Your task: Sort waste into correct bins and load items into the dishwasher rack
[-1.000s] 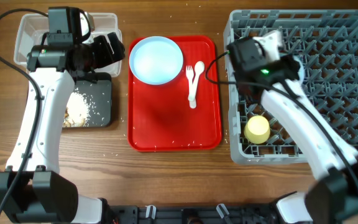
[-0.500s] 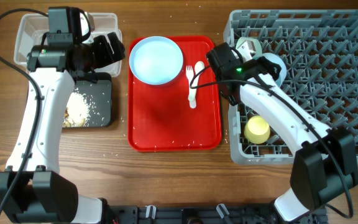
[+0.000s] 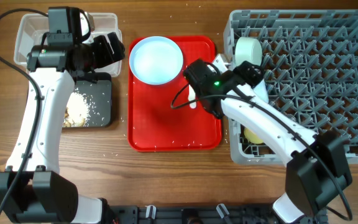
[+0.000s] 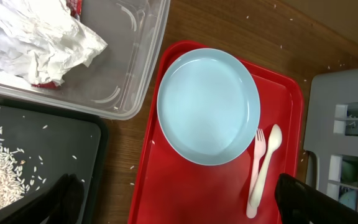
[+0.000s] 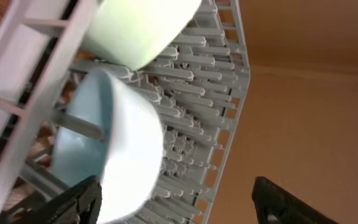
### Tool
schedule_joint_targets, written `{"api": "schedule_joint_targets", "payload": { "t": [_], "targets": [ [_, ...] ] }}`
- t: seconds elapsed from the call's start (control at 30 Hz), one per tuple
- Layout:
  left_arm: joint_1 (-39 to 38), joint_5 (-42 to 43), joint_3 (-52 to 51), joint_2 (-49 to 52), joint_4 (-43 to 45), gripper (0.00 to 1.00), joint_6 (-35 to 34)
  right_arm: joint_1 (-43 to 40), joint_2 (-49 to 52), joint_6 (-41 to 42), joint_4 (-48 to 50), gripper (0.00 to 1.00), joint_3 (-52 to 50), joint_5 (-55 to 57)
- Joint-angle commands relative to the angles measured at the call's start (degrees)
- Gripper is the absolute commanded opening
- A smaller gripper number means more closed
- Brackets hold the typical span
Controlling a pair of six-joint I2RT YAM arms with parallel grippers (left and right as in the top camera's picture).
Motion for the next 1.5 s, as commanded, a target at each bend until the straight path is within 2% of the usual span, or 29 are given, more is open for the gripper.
{"api": "schedule_joint_targets", "payload": {
  "t": [0.0, 0.1, 0.13, 0.23, 0.3, 0.37, 0.4, 0.47, 0.53, 0.6, 0.73, 0.8, 0.83, 0.87, 0.9, 0.97, 1.0, 1.13, 1.33, 1.47],
  "targets": [
    [0.3, -0.3, 0.8, -0.6, 0.1, 1.00, 0.3, 0.5, -1.7, 0.9, 2.4, 0.87, 0.9, -0.5],
    [0.3, -0.3, 0.8, -0.6, 0.2, 1.00, 0.3, -0.1, -4.0, -0.8, 12.7, 0.95, 3.7, -13.9],
    [0.3, -0.3, 0.8, -0.6, 0.2, 1.00, 0.3, -0.7, -5.3, -0.5, 17.4, 1.00, 4.2, -23.0],
    [0.3, -0.3, 0.8, -0.6, 0.2, 1.00, 0.3, -2.1, -7.5, 4.0, 26.9, 0.99, 4.2, -45.2],
    [0.3, -0.3, 0.7, -0.6, 0.1, 1.00, 0.3, -2.0, -7.4, 5.5, 29.7, 0.99, 4.2, -56.3],
    [0.3, -0.3, 0.7, -0.6, 0.1, 1.00, 0.3, -1.9, -7.5, 10.4, 30.1, 1.00, 4.2, -72.5],
    [0.3, -0.3, 0.7, -0.6, 0.2, 1.00, 0.3, -1.9, -7.5, 11.9, 30.3, 0.99, 4.2, -73.6],
    [0.3, -0.3, 0.7, -0.6, 0.1, 1.00, 0.3, -2.4, -7.5, 29.2, 30.9, 0.80, 4.2, -66.5],
    [0.3, -0.3, 0.7, -0.6, 0.2, 1.00, 0.3, -4.3, -7.4, 38.8, 31.4, 0.74, 4.9, -66.0],
    [0.3, -0.3, 0.7, -0.6, 0.2, 1.00, 0.3, -6.0, -5.5, 39.0, 30.7, 0.74, 7.9, -66.4],
    [0.3, -0.3, 0.7, -0.6, 0.2, 1.00, 0.3, -6.4, 7.6, 42.0, 26.5, 0.73, 17.9, -66.8],
    [0.3, -0.3, 0.7, -0.6, 0.2, 1.00, 0.3, -6.8, 14.2, 44.8, 27.2, 0.72, 19.9, -70.9],
    [0.3, -0.3, 0.7, -0.6, 0.2, 1.00, 0.3, -7.2, 17.3, 46.8, 27.5, 0.75, 19.9, -72.0],
    [0.3, -0.3, 0.7, -0.6, 0.1, 1.00, 0.3, -7.2, 18.9, 47.4, 27.2, 0.82, 19.8, -72.0],
    [0.3, -0.3, 0.7, -0.6, 0.2, 1.00, 0.3, -7.2, 20.4, 47.4, 27.2, 1.00, 19.8, -71.8],
    [0.3, -0.3, 0.7, -0.6, 0.2, 1.00, 0.3, -7.2, 21.6, 48.8, 27.4, 1.00, 19.8, -69.4],
    [0.3, -0.3, 0.7, -0.6, 0.2, 1.00, 0.3, -7.2, 22.1, 50.9, 26.6, 0.91, 19.5, -66.8],
    [0.3, -0.3, 0.7, -0.6, 0.1, 1.00, 0.3, -7.2, 22.4, 57.9, 28.6, 0.41, 15.3, -60.4],
    [0.3, -0.3, 0.7, -0.6, 0.2, 1.00, 0.3, -7.1, 24.1, 58.4, 34.9, 0.41, 12.2, -61.4],
    [0.3, -0.3, 0.7, -0.6, 0.2, 1.00, 0.3, -6.8, 27.8, 59.4, 37.6, 0.40, 12.2, -66.5]
  ]
}}
